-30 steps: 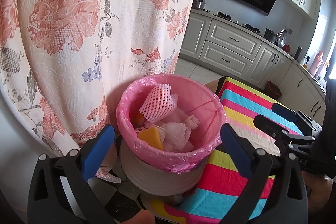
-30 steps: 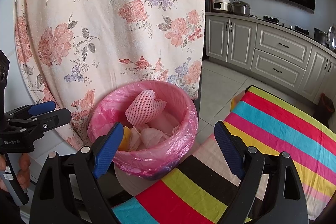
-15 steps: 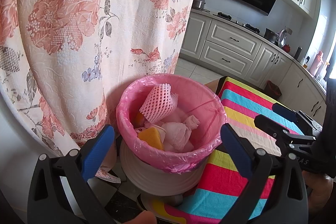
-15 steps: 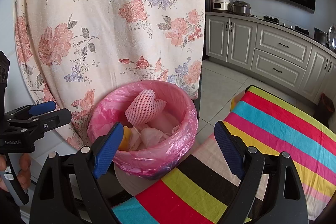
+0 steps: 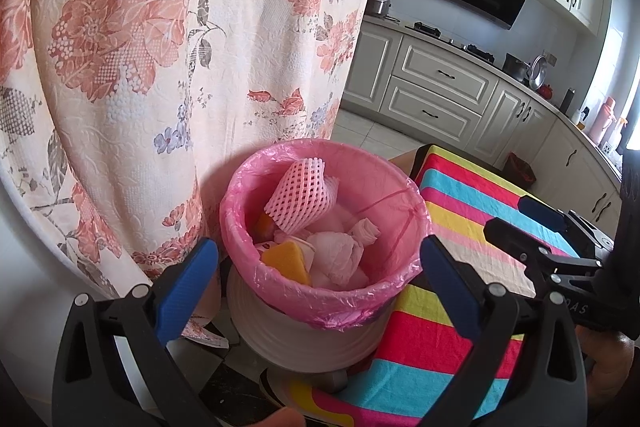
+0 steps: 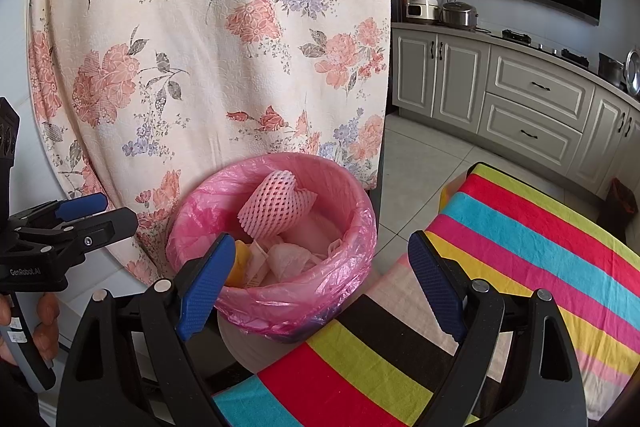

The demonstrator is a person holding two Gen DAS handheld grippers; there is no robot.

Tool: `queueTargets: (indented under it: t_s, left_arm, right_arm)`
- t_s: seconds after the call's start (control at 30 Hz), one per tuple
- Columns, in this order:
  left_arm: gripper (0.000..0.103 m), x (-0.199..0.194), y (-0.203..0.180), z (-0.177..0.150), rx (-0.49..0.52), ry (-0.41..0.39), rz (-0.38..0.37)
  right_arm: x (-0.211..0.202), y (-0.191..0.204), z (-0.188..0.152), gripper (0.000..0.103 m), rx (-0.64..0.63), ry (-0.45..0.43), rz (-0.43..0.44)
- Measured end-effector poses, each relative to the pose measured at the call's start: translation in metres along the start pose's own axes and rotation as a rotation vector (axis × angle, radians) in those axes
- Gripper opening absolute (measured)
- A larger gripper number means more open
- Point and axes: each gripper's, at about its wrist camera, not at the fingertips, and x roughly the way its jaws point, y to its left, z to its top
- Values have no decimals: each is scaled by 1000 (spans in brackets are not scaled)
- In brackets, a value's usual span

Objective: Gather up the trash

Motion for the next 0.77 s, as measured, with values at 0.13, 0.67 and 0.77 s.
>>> queueTargets:
  t_s: [0.13, 0.67, 0.77]
  left_arm:
    - [98, 2, 1, 0, 0, 6, 1]
    - [98, 6, 1, -1, 14, 12, 36]
    - [98, 6, 1, -1, 15, 12, 32]
  right_arm:
    - [0, 0, 0, 83, 0, -1, -1]
    - [1, -1, -2, 83, 1, 5, 1]
    - [2, -1, -2, 83, 1, 6, 0]
